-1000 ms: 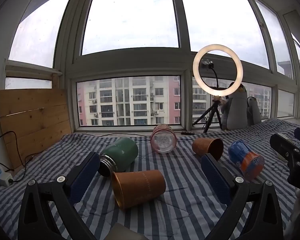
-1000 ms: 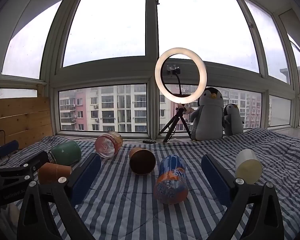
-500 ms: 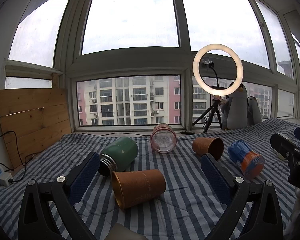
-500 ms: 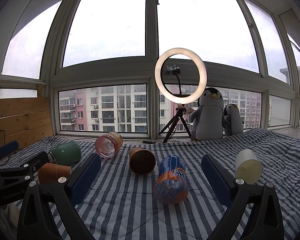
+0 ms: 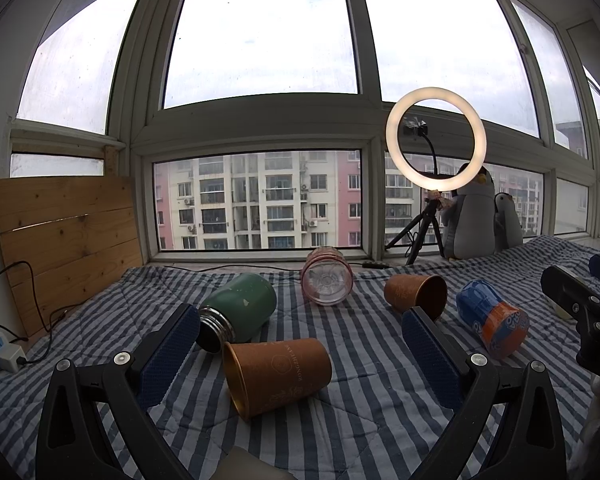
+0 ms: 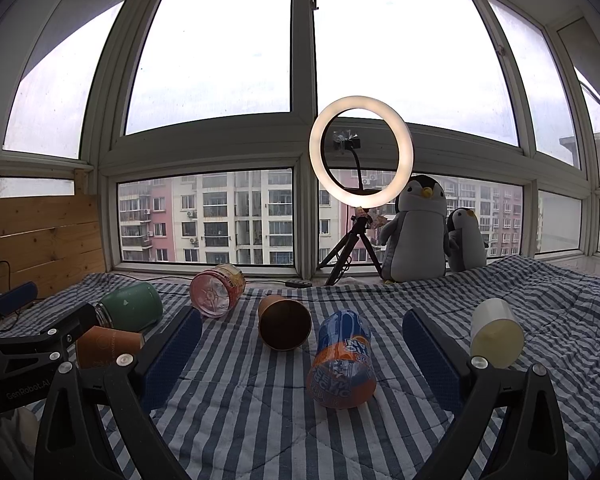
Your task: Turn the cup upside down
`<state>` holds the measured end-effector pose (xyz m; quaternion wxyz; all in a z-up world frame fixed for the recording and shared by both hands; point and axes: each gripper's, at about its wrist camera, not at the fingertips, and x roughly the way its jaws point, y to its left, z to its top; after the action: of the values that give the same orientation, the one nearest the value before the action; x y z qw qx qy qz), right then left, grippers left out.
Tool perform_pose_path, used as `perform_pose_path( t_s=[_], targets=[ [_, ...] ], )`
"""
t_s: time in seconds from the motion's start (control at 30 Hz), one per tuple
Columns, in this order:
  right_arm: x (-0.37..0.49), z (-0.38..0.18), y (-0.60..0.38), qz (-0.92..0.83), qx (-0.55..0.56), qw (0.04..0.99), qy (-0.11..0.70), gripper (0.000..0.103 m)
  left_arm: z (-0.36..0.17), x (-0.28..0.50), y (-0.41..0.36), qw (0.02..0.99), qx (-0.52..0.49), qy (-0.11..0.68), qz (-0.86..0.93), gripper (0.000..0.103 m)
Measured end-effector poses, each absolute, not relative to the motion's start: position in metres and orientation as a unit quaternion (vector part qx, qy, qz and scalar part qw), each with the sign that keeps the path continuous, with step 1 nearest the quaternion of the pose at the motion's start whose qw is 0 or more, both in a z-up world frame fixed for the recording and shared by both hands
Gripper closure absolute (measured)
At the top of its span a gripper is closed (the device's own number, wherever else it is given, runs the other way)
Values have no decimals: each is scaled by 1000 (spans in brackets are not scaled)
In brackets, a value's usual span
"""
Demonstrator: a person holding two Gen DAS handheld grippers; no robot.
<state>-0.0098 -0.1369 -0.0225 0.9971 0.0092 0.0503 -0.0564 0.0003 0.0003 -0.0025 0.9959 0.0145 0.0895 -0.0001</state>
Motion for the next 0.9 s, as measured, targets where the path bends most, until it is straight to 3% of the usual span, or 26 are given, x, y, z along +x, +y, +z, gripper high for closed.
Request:
perform_pose_path(
  t_s=[0.9],
  targets=[
    [-9, -24, -136, -55, 9, 997, 55, 4, -5, 0, 0, 996, 12, 94, 0, 1]
  ],
)
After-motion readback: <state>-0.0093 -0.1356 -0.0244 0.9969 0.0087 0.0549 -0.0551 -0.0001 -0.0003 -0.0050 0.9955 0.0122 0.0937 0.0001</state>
